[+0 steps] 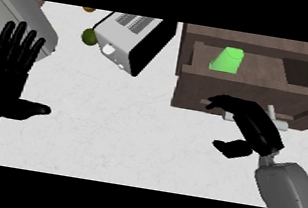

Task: Pick up the cup, place it into the drawer and close the drawer

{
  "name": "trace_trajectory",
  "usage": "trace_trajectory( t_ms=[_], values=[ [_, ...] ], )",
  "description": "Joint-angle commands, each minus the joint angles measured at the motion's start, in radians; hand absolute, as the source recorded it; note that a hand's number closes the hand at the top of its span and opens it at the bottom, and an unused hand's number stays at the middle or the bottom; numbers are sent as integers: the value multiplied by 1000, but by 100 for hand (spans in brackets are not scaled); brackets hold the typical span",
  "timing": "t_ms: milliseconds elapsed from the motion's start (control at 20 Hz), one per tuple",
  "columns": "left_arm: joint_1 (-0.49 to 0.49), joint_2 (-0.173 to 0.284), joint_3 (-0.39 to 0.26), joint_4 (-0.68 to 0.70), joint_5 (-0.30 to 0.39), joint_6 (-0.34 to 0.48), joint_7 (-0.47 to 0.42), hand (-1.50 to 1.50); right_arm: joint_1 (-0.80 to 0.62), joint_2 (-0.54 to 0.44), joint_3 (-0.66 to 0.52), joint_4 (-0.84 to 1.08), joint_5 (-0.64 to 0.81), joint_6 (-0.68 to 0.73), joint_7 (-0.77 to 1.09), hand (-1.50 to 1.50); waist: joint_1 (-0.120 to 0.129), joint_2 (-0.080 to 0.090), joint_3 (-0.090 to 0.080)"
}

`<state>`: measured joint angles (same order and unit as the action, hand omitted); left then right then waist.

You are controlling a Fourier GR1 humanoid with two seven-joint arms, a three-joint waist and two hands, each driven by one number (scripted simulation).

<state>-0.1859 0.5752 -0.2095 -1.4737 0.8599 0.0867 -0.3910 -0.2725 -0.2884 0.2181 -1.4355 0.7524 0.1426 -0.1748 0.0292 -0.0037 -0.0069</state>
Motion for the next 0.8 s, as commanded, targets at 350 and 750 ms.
trace_trajectory(
  t_ms=[350,750],
  values=[
    [117,-3,103,-27,-17,-105,20,-150,-316,94,-105,629,43,-111,-185,-150,-10,7,8],
    [91,-35,121,-4,-24,-158,6,-150,-542,59,-213,1064,31,-165,-358,-150,18,20,9]
  ],
)
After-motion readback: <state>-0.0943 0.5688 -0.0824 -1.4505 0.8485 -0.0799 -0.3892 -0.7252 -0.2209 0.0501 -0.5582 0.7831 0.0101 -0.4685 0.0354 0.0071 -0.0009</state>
